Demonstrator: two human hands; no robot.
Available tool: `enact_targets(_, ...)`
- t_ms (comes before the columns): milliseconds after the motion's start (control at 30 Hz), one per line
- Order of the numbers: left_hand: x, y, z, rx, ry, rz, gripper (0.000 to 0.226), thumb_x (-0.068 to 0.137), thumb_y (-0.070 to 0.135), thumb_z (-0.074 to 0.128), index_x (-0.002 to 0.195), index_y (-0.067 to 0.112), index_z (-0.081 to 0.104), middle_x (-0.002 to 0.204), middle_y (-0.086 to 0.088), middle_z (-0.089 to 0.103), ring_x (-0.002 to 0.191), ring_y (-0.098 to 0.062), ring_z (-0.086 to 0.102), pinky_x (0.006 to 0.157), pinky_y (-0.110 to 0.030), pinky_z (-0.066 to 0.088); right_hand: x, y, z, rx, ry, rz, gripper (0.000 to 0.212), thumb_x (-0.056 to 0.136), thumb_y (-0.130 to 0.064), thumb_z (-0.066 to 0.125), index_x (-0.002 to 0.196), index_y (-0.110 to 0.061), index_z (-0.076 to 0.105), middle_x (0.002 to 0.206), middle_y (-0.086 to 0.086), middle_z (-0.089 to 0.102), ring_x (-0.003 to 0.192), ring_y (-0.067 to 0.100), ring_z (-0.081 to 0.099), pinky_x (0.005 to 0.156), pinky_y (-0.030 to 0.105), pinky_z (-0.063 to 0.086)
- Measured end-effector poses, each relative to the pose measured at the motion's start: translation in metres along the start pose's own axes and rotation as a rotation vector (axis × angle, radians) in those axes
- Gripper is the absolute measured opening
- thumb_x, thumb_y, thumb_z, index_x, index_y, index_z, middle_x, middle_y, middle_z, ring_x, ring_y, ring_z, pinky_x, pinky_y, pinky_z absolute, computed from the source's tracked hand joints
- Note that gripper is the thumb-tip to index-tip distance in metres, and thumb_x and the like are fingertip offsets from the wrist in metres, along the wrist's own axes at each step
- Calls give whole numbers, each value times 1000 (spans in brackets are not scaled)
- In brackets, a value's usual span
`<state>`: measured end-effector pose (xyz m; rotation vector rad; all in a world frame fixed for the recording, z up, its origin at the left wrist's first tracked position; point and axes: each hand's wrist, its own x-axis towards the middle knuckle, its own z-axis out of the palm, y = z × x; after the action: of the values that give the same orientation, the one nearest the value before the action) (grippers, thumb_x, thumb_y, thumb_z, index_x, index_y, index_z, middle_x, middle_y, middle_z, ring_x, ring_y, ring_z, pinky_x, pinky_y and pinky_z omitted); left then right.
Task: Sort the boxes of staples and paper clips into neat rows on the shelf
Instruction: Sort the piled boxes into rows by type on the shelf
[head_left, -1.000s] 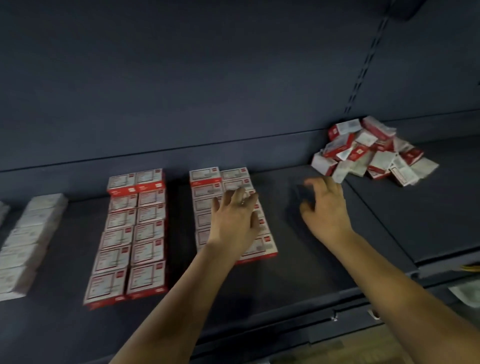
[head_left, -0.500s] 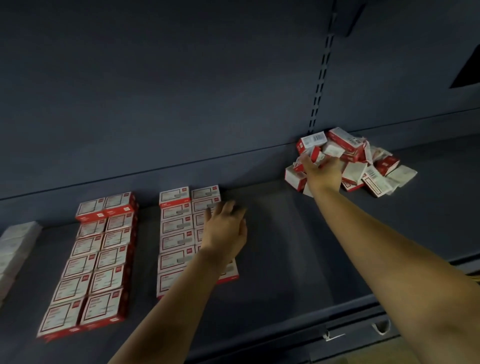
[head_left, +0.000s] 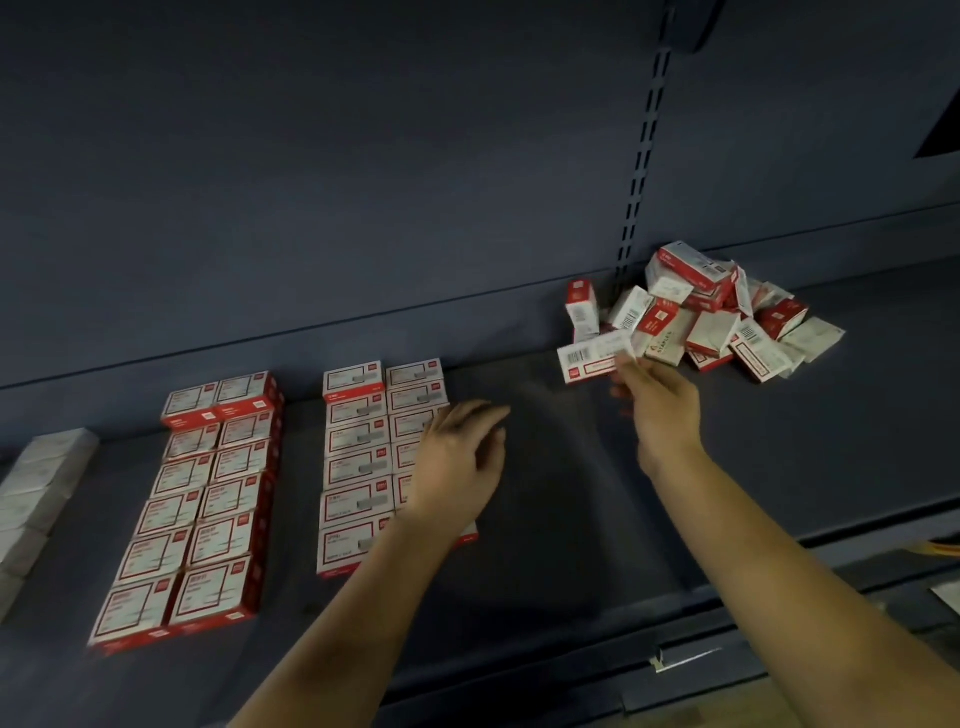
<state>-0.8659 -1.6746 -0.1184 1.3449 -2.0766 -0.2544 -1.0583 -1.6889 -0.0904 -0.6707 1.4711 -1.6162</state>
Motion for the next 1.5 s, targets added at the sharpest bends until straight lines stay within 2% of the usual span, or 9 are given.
enact_targets(200,-3,30,-10,-470,16,-179,33,89,19,60,121,25,57,107,9,64,99,1,59,86,-10,44,-41,8,-1,92,-161,106,9,88,-16,60,84,-11,66,72,-1,63,60,5,55,56,21,42)
enact_targets(300,-5,39,-14,-851,60,-386,24,88,10,60,107,24,62,94,8,69,91,-5,66,80,-16,50,-56,11,3,131,-216,112,10,88,-17,60,83,-11,67,71,-1,65,60,6,57,57,20,43)
enact_targets(633,-9,34,-28,-1263,191,-624,32,85,-3,57,75,23,73,80,4,73,85,-11,68,82,-28,52,-76,15,10,-22,-257,61,22,92,-29,52,84,-15,66,79,0,67,71,11,59,65,26,44)
enact_targets(767,-9,26,-40,-1264,173,-626,23,85,1,57,96,16,70,91,3,71,81,-7,66,71,-19,52,-74,9,5,-104,-408,-87,15,88,-7,58,93,-20,62,82,-3,65,73,3,61,67,20,47)
enact_targets(1000,-19,7,-53,-1045,-9,-524,72,74,7,69,138,22,40,97,-10,68,90,-16,67,78,-23,52,-75,-6,14,-391,-890,-169,46,80,-1,65,112,-34,56,79,-13,58,77,-2,55,76,15,47)
enact_targets(1133,-20,3,-61,-967,-65,-500,73,75,2,69,139,22,37,93,-3,66,86,-8,67,78,-21,52,-78,-8,22,-423,-926,-147,21,86,-15,61,101,-29,61,78,-19,66,75,-10,59,63,7,43)
enact_targets(1267,-24,-2,-63,-956,-79,-480,68,73,8,71,135,18,44,96,-7,66,92,-16,66,80,-26,52,-78,-4,27,-436,-932,-127,12,87,-17,60,95,-26,63,73,-11,66,66,4,60,58,19,47)
enact_targets(1400,-27,-8,-65,-1257,-38,-607,33,86,9,53,119,12,57,102,-11,65,89,-21,65,71,-30,56,-79,1,32,-238,-813,-77,10,89,-7,55,93,-12,63,72,-2,67,62,11,59,56,22,50)
enact_targets(1500,-37,-16,-63,-1469,-67,-594,43,90,-14,36,114,11,60,108,-10,66,99,-25,65,73,-32,58,-77,4,35,-72,-740,23,9,89,-2,52,93,-6,60,71,1,66,59,12,58,53,23,49)
